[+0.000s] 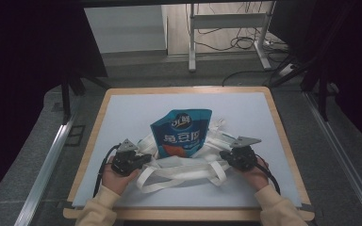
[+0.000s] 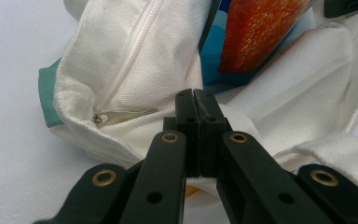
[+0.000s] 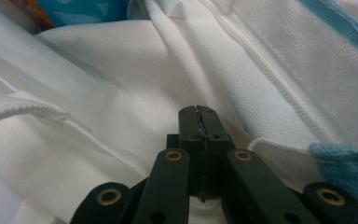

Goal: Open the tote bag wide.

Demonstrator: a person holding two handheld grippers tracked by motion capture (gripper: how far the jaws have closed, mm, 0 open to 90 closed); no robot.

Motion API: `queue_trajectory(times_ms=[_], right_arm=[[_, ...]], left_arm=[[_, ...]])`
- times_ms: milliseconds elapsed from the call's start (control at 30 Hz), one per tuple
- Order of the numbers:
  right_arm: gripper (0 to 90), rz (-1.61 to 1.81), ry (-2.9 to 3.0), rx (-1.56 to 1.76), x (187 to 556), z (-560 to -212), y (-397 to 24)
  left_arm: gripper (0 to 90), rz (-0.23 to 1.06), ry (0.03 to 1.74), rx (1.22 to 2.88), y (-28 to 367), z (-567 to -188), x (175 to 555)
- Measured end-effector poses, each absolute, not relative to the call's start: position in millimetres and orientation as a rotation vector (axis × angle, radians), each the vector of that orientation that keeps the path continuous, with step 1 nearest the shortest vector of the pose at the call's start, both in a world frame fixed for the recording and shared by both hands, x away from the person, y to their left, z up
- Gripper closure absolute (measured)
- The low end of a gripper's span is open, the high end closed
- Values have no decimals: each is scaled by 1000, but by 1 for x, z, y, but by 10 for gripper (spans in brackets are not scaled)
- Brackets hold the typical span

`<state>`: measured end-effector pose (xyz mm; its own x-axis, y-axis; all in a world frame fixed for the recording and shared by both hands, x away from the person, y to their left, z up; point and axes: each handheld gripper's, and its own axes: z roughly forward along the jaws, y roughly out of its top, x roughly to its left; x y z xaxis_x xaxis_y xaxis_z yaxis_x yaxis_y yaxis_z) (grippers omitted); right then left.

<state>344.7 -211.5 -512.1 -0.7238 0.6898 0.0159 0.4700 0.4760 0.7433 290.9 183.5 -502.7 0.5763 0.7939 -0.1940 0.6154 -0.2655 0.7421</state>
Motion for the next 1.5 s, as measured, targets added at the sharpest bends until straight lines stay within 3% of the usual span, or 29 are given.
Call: queue_trajectory(times_ms=[233, 433, 667, 900, 1500], right_arm=[[890, 1114, 2417, 978, 343, -508, -211], [890, 1211, 2362, 951, 339, -486, -207], [890, 1259, 2387, 846, 329, -470, -182], [890, 1202, 2485, 810, 322, -485, -169], [893, 1113, 2603, 803, 302, -518, -173]], left_arm=[[894, 289, 1127, 1987, 183, -500, 290], [890, 316, 1119, 1953, 184, -484, 296], [895, 315, 1118, 1995, 172, -478, 311], [896, 356, 1160, 2044, 164, -487, 324], [898, 309, 1232, 1985, 166, -497, 345]])
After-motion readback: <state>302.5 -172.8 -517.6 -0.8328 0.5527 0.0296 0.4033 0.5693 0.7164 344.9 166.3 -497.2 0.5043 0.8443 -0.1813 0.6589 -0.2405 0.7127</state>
